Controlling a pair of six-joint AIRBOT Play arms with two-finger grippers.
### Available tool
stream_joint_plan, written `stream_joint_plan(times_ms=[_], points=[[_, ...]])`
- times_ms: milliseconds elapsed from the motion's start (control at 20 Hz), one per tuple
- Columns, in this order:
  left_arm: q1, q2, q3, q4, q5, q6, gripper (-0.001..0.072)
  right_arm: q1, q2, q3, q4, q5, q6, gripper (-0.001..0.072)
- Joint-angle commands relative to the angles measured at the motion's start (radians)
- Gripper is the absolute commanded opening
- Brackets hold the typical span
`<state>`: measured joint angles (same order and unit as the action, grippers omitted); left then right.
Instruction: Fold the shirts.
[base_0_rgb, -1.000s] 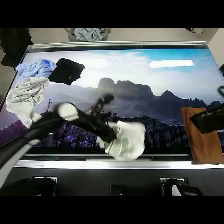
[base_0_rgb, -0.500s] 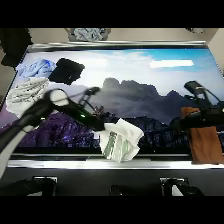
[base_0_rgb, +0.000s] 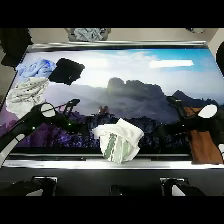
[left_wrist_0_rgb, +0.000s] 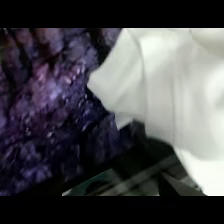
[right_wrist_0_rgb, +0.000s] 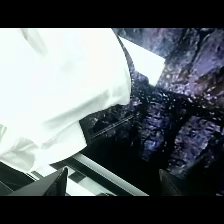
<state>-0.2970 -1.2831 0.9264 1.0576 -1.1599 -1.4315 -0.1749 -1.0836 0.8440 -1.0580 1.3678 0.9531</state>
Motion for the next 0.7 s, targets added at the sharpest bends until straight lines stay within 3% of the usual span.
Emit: stream_joint_plan(times_ms=[0,150,450,650], points=[[0.008,-0.036,-0.058,-0.141,0.168,0.068,0.0670,0.000,-0.021,-0.043,0.018,-0.024,-0.004,0.0703],[0.008,-0.040,-0.055,-0.199,0.182,0.127,0.0669,0.000,-0.021,-0.043,0.018,-0.035,-0.004,0.0702],[0.111,-0.015,-0.055,-0.327,0.003,0.116,0.0668,0.000,-0.021,-0.043,0.019,-0.076,-0.004,0.0701],[0.215,0.003,-0.056,-0.333,-0.004,0.098,0.0668,0.000,-0.021,-0.043,0.019,-0.092,-0.004,0.0701]])
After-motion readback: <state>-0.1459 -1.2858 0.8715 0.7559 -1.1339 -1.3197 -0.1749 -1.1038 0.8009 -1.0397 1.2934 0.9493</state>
